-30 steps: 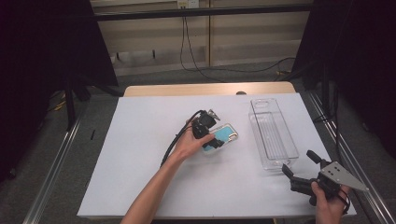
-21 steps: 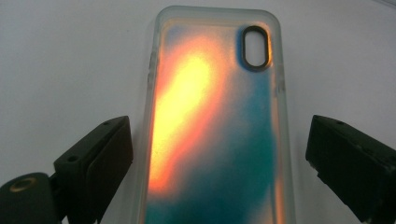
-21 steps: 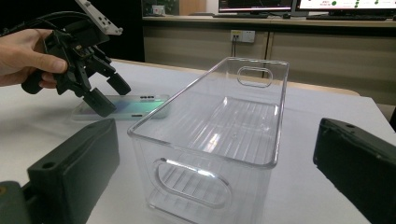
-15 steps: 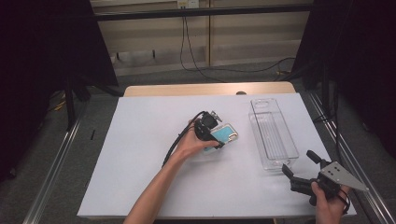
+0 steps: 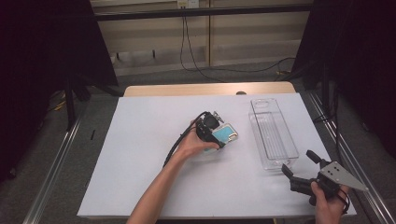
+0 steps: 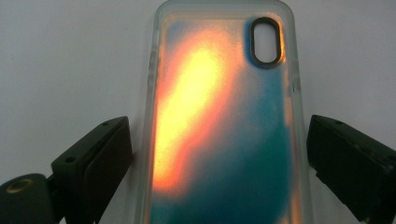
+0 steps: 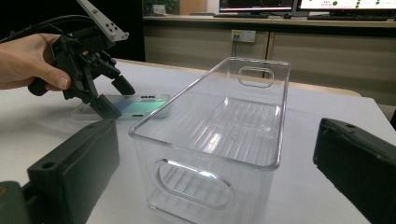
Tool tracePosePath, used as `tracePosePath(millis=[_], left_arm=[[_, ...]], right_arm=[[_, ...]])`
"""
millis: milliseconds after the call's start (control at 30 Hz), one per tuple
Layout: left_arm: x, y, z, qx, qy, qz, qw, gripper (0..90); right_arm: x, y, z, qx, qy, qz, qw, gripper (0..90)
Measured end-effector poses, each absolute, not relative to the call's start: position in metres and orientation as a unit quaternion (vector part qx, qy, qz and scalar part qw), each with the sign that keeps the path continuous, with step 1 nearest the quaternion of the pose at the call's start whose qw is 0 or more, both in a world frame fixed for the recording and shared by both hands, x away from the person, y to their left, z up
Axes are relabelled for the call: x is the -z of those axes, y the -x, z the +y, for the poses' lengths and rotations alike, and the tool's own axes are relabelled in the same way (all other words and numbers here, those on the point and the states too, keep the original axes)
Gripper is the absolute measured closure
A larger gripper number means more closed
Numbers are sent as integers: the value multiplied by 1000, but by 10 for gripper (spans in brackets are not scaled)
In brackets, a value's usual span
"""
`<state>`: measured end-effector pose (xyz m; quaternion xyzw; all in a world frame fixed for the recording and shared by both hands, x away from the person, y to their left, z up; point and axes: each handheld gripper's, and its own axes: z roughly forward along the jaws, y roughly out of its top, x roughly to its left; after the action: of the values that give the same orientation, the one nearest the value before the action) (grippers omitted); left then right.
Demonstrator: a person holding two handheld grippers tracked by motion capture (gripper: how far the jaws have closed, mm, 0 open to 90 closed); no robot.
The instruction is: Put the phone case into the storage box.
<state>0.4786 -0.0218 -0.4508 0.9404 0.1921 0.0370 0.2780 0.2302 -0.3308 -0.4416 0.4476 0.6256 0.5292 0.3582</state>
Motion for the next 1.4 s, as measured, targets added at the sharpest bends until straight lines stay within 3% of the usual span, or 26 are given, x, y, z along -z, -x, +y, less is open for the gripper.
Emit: tracePosePath(millis=[300,433,1400], left_arm=[[449,-478,-22,-36,-941,194,274,110],[447,-477,-24,-34,-944,191,267,170],[441,-471,-13,-33,-939,211,271,174]], right_arm=[[442,-230,-331,-529,-447,626,358,0],[442,-230,-330,-529,-447,627,358,0],[442,-229,-332,-530,-447,625,359,0]])
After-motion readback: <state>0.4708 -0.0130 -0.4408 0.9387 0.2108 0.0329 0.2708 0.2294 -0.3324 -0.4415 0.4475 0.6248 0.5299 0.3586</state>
